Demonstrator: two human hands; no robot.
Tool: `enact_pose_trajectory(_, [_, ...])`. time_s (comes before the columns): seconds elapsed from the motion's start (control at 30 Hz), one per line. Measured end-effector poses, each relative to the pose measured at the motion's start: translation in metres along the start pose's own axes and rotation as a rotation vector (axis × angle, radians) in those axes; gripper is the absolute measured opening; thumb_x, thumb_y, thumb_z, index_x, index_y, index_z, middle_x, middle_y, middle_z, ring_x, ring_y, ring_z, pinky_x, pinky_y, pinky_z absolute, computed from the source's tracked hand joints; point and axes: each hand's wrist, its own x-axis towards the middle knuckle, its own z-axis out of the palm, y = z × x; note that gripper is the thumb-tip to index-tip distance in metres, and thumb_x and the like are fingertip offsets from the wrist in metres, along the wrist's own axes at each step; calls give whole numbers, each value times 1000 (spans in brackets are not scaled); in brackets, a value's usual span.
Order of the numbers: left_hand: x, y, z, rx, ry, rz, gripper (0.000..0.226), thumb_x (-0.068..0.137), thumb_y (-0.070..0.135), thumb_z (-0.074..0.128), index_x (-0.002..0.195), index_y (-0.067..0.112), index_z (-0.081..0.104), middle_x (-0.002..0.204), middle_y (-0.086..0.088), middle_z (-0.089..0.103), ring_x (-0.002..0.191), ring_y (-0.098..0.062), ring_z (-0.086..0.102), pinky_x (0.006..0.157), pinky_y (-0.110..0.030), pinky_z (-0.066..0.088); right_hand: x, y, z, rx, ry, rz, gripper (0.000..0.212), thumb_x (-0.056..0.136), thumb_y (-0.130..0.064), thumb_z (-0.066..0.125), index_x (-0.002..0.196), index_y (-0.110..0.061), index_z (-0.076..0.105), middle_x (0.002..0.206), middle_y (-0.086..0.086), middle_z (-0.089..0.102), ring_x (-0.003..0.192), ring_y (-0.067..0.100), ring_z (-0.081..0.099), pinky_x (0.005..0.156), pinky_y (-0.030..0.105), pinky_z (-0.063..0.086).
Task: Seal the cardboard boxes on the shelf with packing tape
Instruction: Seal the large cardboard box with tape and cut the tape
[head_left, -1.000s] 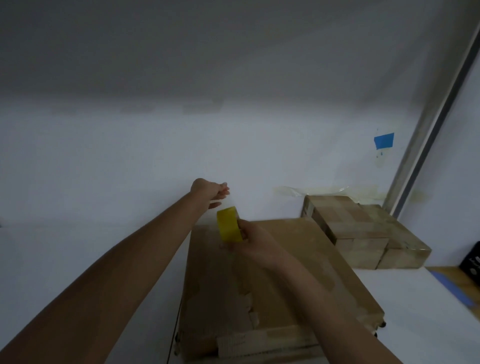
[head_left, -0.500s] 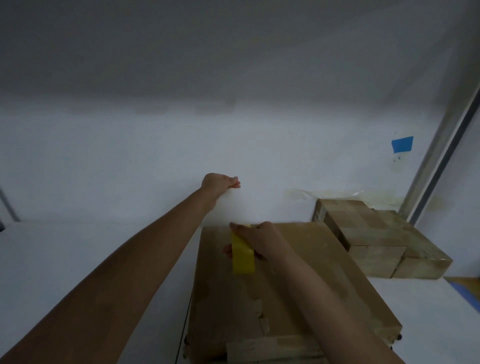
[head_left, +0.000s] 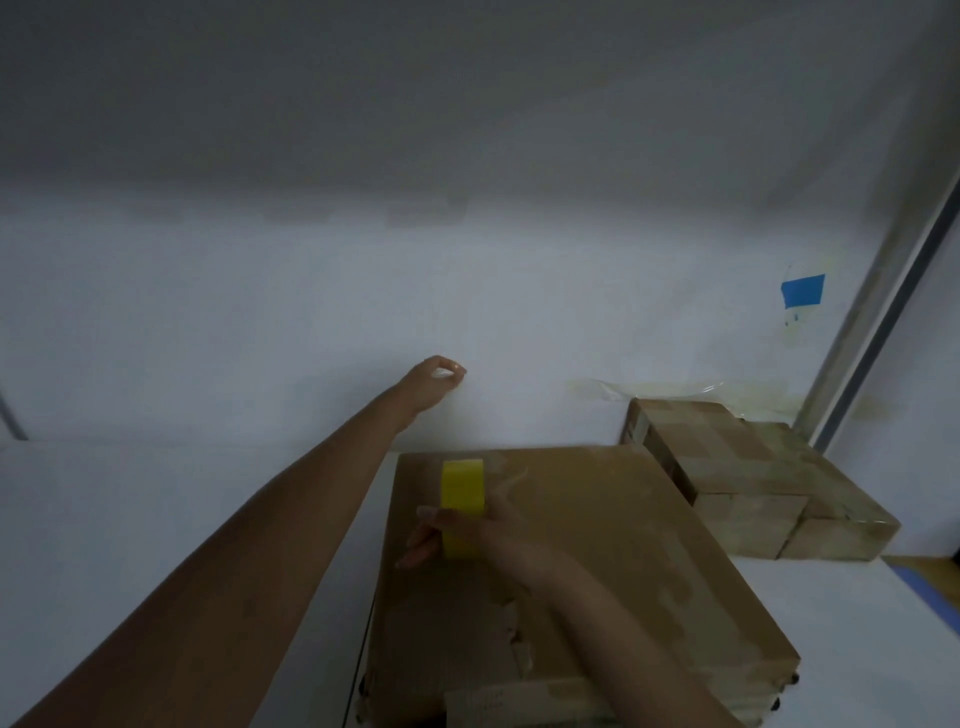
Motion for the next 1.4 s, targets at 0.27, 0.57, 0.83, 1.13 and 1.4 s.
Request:
enact_pose_trajectory(0.27, [9, -47, 14, 406, -155, -137, 56, 72, 85, 48, 103, 39, 57, 151, 2, 44, 141, -32, 36, 118, -52, 21, -1, -16, -9, -60, -69, 78, 60, 74, -61, 73, 114, -16, 70, 112, 2, 72, 114, 17, 63, 110, 45, 37])
enact_pose_trajectory(0.57, [26, -71, 18, 692, -233, -168, 83, 49, 102, 17, 109, 51, 44, 156, 2, 40, 142, -38, 32, 115, -60, 11, 11, -10, -14, 181, -154, 132, 69, 78, -53, 74, 118, 2, 64, 112, 17, 71, 112, 31, 65, 110, 49, 40])
enact_pose_trajectory(0.83, [5, -58, 29, 810, -243, -169, 57, 93, 74, 30, 136, 40, 45, 155, -7, 40, 142, -37, 26, 115, -56, 15, 21, -4, -10, 211, -96, 158, 80, 65, -58, 81, 121, -4, 63, 112, 16, 71, 109, 31, 66, 106, 50, 44])
enact_pose_trajectory(1.13, [9, -61, 32, 1001, -336, -258, 67, 97, 71, 16, 154, 38, 28, 163, -11, 23, 148, -36, 17, 118, -57, 8, 21, -5, -9, 209, -88, 151, 71, 73, -52, 78, 117, 2, 65, 112, 20, 70, 110, 34, 65, 105, 50, 45])
enact_pose_trajectory(1.4, [11, -55, 31, 600, -411, -452, 70, 99, 64, 31, 147, 15, 45, 151, -13, 44, 131, -32, 49, 112, -45, 38, 22, -8, -7, 170, -72, 207, 76, 64, -59, 80, 115, -4, 67, 112, 17, 71, 109, 33, 66, 108, 50, 42])
